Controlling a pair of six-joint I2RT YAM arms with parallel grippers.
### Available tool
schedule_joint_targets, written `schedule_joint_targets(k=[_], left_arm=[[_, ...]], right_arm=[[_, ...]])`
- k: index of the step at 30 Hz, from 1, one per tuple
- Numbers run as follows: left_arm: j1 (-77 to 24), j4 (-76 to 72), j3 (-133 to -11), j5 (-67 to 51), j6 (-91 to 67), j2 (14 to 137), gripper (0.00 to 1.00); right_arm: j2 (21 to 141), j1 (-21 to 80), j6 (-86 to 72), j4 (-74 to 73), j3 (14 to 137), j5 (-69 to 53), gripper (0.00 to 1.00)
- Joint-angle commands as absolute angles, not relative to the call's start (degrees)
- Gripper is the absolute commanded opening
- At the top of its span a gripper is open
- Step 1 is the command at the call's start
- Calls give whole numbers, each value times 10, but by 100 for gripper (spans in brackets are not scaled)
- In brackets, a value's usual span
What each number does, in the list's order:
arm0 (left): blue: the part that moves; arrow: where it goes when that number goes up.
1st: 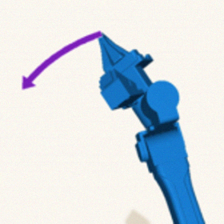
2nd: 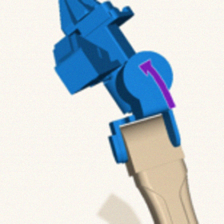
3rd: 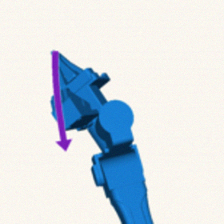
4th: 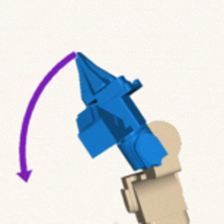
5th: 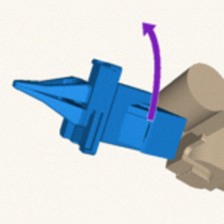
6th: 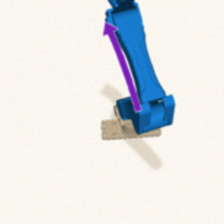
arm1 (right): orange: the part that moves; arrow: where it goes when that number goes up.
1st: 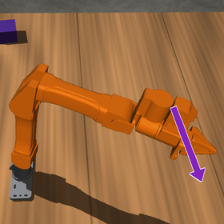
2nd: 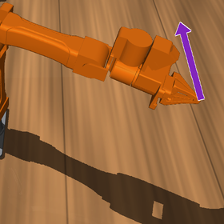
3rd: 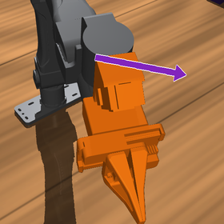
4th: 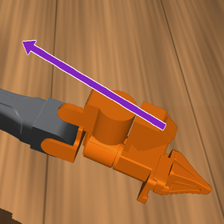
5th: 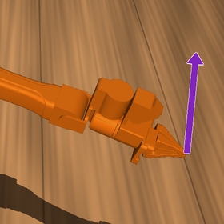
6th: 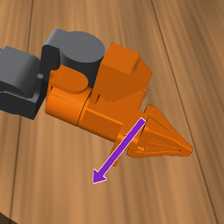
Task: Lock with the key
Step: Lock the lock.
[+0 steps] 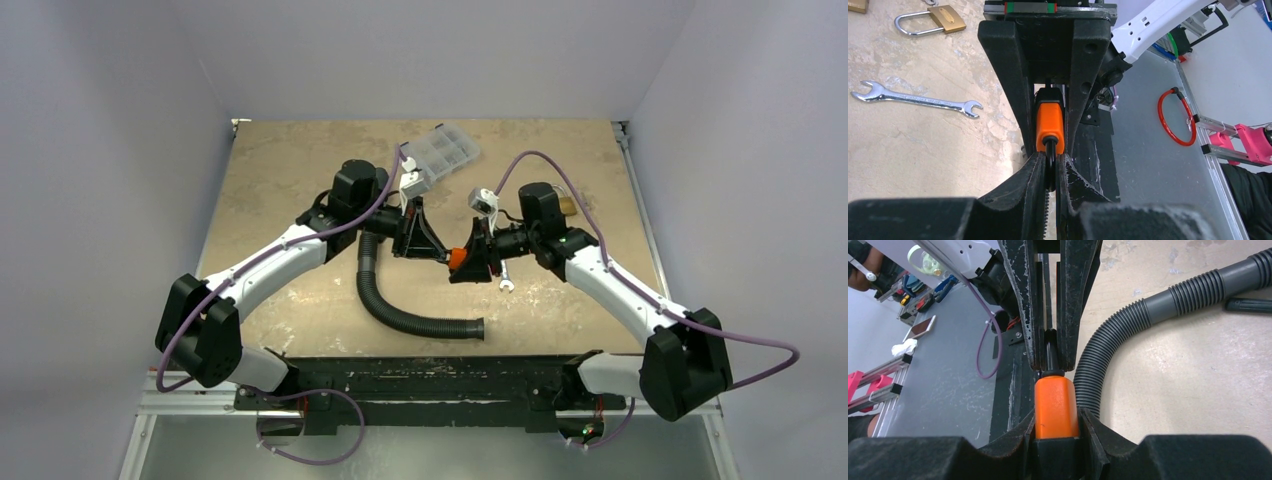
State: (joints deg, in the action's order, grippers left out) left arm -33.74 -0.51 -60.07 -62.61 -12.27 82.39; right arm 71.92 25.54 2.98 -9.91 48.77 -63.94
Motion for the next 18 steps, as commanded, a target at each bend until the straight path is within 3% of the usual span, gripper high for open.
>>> schedule_joint_targets(k=[1, 18], left_arm=[[-398, -82, -589, -637, -139, 835, 0], [-372, -61, -592, -638, -122, 827, 0]], right_arm=[[721, 297, 19, -3, 557, -636, 0], [717, 294, 38, -12, 567, -638, 0]])
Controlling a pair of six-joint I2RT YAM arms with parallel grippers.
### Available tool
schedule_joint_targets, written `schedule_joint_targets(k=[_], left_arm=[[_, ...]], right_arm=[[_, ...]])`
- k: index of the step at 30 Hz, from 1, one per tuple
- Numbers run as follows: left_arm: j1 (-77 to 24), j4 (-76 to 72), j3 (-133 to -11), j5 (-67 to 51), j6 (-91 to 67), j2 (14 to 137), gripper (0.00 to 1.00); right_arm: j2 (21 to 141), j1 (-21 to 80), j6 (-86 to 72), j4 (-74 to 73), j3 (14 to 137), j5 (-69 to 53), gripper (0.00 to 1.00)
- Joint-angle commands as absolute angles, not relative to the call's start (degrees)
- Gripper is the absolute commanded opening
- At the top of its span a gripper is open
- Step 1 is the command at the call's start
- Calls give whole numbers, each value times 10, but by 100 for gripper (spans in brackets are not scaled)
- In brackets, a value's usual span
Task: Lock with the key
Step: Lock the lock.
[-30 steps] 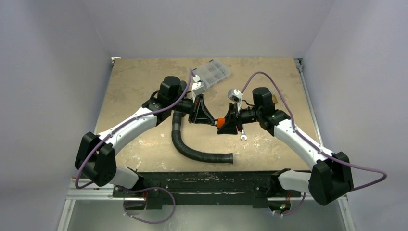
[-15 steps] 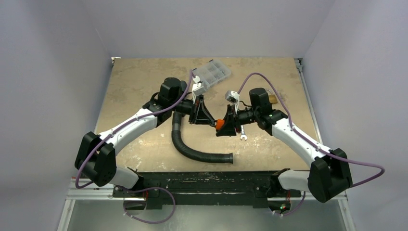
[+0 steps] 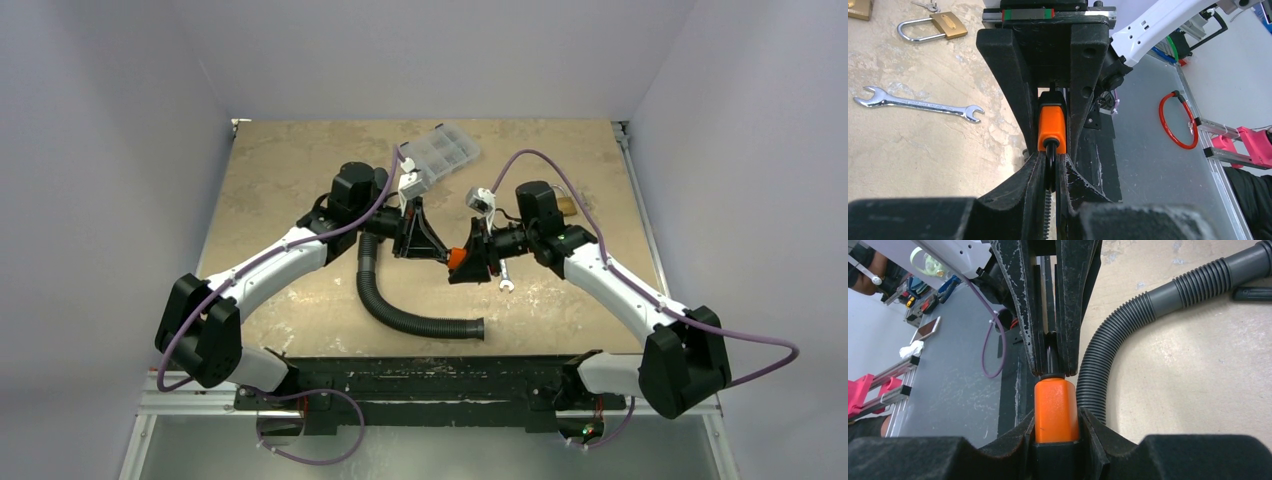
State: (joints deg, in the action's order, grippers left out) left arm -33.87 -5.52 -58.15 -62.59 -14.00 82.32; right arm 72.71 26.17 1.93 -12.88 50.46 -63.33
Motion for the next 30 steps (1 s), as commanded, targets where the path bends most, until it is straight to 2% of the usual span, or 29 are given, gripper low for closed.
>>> schedule_joint_targets(k=[1, 10, 13, 17, 18, 20, 26, 30], left_arm=[[-361, -55, -594, -639, -118, 823, 0], [-279, 30, -625, -624, -61, 784, 0], [-270, 33, -628, -634, -60, 783, 0], [-270, 33, -629, -643, -61, 787, 0], [-270, 33, -630, -645, -61, 788, 0], [-270, 34, -633, -649, -62, 789, 0], [-270, 33, -632, -655, -62, 790, 0], [-270, 29, -632, -658, -64, 793, 0]], right_arm=[[714, 292, 46, -21, 562, -636, 0], [703, 224, 65, -44, 531, -654, 0], [710, 213, 75, -61, 538, -663, 13], [714, 208, 78, -74, 553, -665, 53], [712, 206, 78, -74, 555, -665, 60], [709, 201, 78, -78, 560, -662, 66], [704, 174, 121, -135, 570, -664, 68], [706, 160, 162, -186, 580, -670, 59]])
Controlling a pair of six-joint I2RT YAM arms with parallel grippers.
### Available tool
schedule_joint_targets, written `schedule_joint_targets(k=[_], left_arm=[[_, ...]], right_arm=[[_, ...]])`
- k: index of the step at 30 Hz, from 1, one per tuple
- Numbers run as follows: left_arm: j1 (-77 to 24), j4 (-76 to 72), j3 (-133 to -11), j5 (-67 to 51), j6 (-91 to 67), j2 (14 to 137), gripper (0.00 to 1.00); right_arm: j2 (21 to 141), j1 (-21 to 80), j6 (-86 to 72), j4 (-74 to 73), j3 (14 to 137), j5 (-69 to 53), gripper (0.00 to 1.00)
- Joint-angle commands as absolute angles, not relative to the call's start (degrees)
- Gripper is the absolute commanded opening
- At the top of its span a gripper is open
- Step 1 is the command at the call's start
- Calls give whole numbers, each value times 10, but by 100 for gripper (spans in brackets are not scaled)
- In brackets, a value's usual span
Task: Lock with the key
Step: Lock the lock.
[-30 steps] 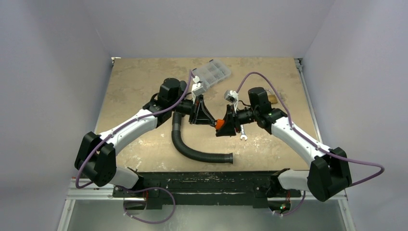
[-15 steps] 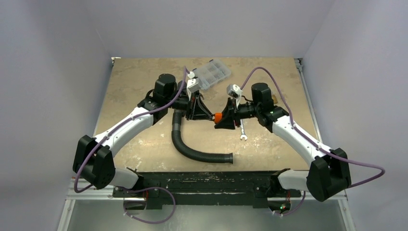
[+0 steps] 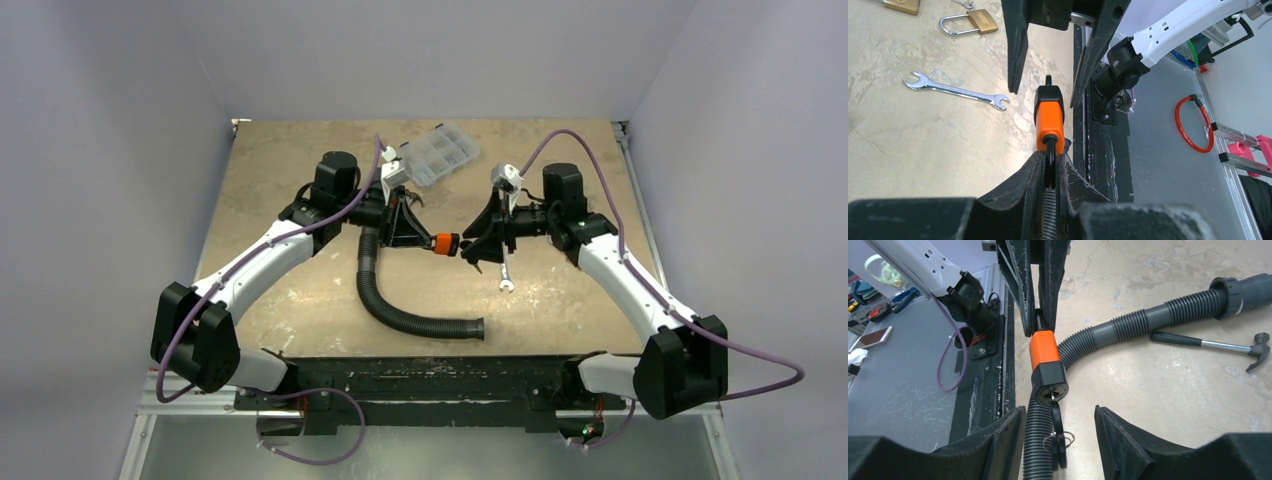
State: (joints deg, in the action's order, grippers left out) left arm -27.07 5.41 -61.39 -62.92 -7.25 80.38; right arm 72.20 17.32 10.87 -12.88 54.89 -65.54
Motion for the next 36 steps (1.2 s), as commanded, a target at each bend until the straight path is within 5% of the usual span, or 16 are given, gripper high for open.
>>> schedule_joint_targets(k=[1, 8, 16, 29, 36], left_arm=[[-270, 28, -632, -660, -66, 793, 0], [-270, 14, -628, -663, -76, 795, 0], [-270, 9, -626, -664, -86, 800, 0], [-270, -16, -625, -659, -96, 803, 0], [-261, -1, -633, -655, -77, 805, 0]], right_arm=[[707, 156, 168, -194, 583, -674, 57], [710, 149, 202, -233, 597, -686, 42], [707, 149, 170, -204, 600, -686, 38], [707, 152, 201, -234, 600, -688, 0], [701, 106, 250, -294, 602, -688, 0]])
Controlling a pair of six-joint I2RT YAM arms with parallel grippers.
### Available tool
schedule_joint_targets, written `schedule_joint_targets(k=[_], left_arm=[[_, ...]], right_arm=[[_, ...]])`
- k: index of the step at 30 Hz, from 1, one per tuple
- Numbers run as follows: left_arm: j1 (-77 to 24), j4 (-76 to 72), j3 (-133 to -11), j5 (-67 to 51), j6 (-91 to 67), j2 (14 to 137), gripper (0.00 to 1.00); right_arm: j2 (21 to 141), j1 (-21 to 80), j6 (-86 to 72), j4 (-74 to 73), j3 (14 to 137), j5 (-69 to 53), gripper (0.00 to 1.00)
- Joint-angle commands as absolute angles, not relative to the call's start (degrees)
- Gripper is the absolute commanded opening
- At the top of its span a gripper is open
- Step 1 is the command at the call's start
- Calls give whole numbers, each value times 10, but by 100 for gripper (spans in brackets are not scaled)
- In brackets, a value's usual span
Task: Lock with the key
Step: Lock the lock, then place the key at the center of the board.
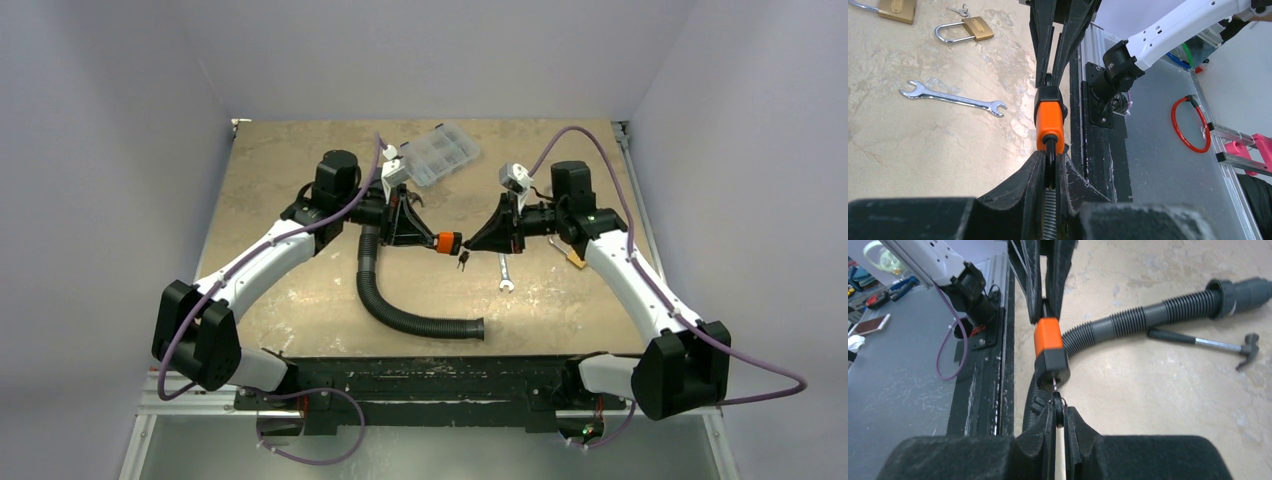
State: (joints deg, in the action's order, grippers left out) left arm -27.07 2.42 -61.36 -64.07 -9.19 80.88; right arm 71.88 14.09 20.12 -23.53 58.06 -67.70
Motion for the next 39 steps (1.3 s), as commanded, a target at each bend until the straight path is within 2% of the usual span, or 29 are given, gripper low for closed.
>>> schedule_joint_targets(k=[1, 8, 16, 27, 39], left_arm=[[-259, -1, -634, -655, -75, 805, 0], [-255, -1, -630, -652, -72, 806, 0], [-255, 21, -635, -649, -69, 806, 0], [-256, 21, -617, -645, -62, 805, 0], [-258, 23, -618, -637, -65, 803, 0]], right_arm=[[702, 92, 264, -309, 604, -690, 0], [743, 3, 473, -521, 644, -695, 0], [840, -177, 746, -794, 710, -660, 0], [840, -347, 784, -783, 697, -479, 0], [858, -357, 702, -592, 602, -353, 0]])
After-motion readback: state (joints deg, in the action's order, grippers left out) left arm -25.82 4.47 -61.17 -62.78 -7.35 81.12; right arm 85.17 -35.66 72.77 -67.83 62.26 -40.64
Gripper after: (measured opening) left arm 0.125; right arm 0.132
